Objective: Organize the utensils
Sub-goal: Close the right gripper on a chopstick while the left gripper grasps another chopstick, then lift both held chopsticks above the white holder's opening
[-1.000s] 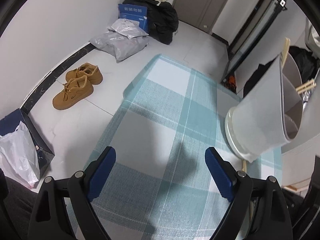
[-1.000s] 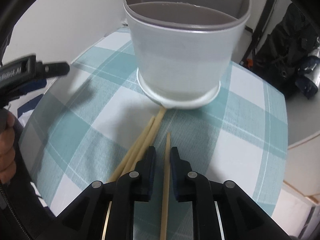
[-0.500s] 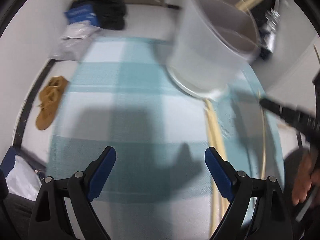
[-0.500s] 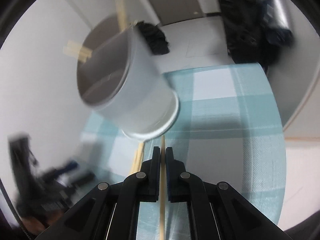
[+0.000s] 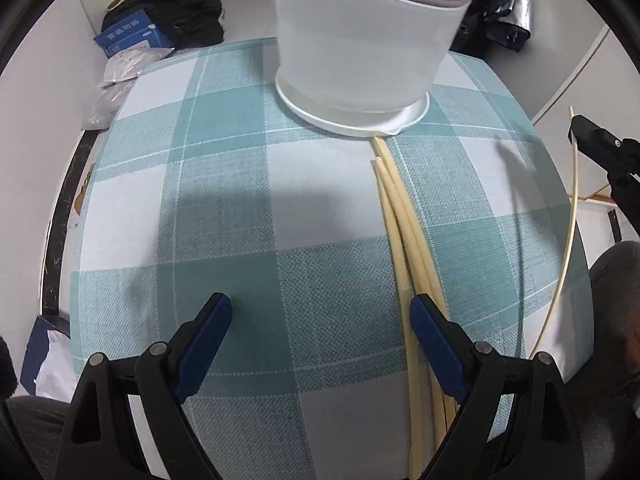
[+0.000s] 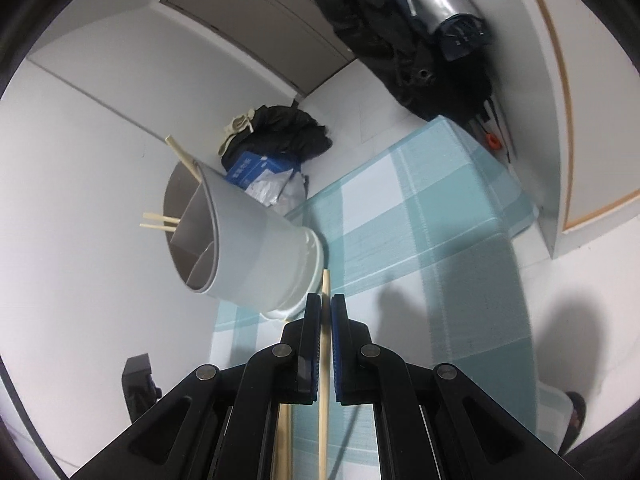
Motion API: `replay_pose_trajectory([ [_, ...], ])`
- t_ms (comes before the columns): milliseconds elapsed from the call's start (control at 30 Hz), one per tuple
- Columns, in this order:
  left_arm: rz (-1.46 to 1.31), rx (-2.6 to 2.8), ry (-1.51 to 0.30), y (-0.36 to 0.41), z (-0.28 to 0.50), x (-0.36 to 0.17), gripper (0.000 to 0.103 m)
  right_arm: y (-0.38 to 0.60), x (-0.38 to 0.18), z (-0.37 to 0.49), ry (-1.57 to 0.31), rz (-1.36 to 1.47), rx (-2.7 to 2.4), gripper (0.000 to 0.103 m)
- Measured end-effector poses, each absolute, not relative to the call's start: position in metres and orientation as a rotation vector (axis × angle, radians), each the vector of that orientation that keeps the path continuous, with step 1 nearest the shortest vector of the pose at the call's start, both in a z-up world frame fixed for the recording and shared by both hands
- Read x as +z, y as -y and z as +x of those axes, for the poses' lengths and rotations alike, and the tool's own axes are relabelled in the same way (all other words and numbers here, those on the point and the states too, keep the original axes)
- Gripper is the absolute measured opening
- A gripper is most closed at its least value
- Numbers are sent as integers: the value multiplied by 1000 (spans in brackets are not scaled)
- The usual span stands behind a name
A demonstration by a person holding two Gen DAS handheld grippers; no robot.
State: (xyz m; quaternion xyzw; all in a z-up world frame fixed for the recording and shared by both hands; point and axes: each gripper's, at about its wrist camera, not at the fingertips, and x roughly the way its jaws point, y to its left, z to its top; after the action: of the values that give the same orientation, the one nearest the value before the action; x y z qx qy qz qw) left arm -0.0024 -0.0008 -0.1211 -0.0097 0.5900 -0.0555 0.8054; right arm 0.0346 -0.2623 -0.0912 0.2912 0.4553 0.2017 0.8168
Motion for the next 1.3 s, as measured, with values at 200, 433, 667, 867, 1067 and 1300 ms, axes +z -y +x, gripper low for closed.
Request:
replay_pose_trajectory([
  [200,25,-99,-1264,2,6,-125,88,276,-98,37,-943,668,449,4],
  [433,64,-42,-1218,0,25,-125,87,284,-100,35,-940,639,429,4],
  [667,60,-61,-1230,8,40,-122,52,292,-106,34,-935,652,423,4],
  [867,11,-58,-1292,21,39,-118,16,296,-109,36,-943,667,410,4],
  [1067,12,-45,-1275,29,30,-118,2,294,-108,35,-944,649,413,4],
  [1300,-74,-48,-1195,9,16,-103,1,280,-89,29,-895,581,435,4],
])
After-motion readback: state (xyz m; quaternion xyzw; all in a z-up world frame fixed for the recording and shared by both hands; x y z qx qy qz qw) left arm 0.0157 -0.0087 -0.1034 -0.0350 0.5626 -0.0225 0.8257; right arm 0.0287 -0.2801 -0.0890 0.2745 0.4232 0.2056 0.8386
